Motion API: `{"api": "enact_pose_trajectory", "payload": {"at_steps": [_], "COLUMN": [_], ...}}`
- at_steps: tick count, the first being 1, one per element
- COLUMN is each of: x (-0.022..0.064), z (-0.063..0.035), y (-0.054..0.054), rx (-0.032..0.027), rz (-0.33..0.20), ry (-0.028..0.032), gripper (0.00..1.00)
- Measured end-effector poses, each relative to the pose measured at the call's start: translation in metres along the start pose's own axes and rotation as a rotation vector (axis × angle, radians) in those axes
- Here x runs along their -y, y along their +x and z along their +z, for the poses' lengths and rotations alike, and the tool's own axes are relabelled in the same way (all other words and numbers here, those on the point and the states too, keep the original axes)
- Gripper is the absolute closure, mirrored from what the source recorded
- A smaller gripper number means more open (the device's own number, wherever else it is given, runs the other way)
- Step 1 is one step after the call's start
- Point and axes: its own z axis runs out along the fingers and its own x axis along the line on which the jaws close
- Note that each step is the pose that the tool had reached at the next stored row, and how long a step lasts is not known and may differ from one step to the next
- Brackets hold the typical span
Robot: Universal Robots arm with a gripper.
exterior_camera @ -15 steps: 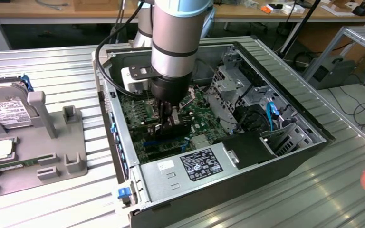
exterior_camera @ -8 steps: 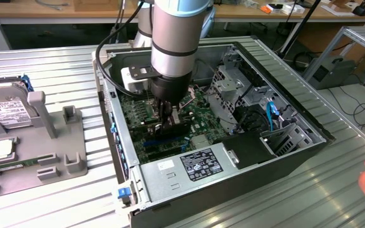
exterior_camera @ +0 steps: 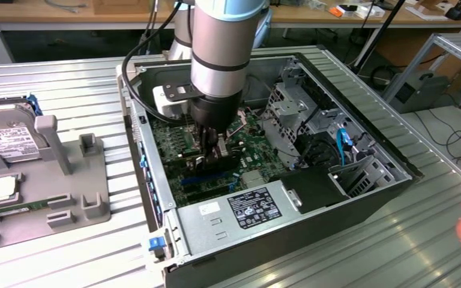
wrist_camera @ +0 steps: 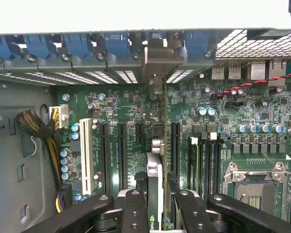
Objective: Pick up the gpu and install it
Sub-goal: 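Insert the gpu into the slot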
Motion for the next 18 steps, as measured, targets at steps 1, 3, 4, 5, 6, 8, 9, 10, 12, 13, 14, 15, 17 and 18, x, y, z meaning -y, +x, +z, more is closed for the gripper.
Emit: {"api": "enact_pose_trajectory", "payload": {"at_steps": [1, 3, 4, 5, 6, 8, 9, 10, 12, 13, 14, 15, 17, 18], "x": [-0.0001, 0.0, 0.0, 0.0, 0.0, 0.0, 0.0, 0.0, -0.0001, -0.0001, -0.0001, -0.0001, -0.0001, -0.0001], "z": [0.0, 0.0, 0.0, -0.0001, 0.0, 0.0002, 0.0008, 0.0016, 0.0025, 0.0027, 0.003, 0.0031, 0.0034, 0.0037], "y": [-0.0001, -0.0014, -0.0017, -0.0019, -0.0019, -0.002, -0.002, -0.002, -0.002, -0.002, -0.002, -0.002, -0.002, -0.002], "rx": [0.0, 0.0, 0.0, 0.0, 0.0, -0.0001, 0.0, 0.0001, -0.0001, -0.0001, 0.0, 0.0, -0.0001, 0.0], "rz": [0.0, 0.0, 0.0, 0.0, 0.0, 0.0, 0.0, 0.0, 0.0, 0.0, 0.0, 0.0, 0.0, 0.0], "ry": [0.0, 0.0, 0.0, 0.0, 0.0, -0.0001, 0.0, 0.0, -0.0001, 0.0, 0.0, 0.0, 0.0, 0.0], "gripper": [0.73, 0.73, 0.73, 0.73, 0.73, 0.73, 0.73, 0.73, 0.73, 0.73, 0.73, 0.73, 0.73, 0.73]}}
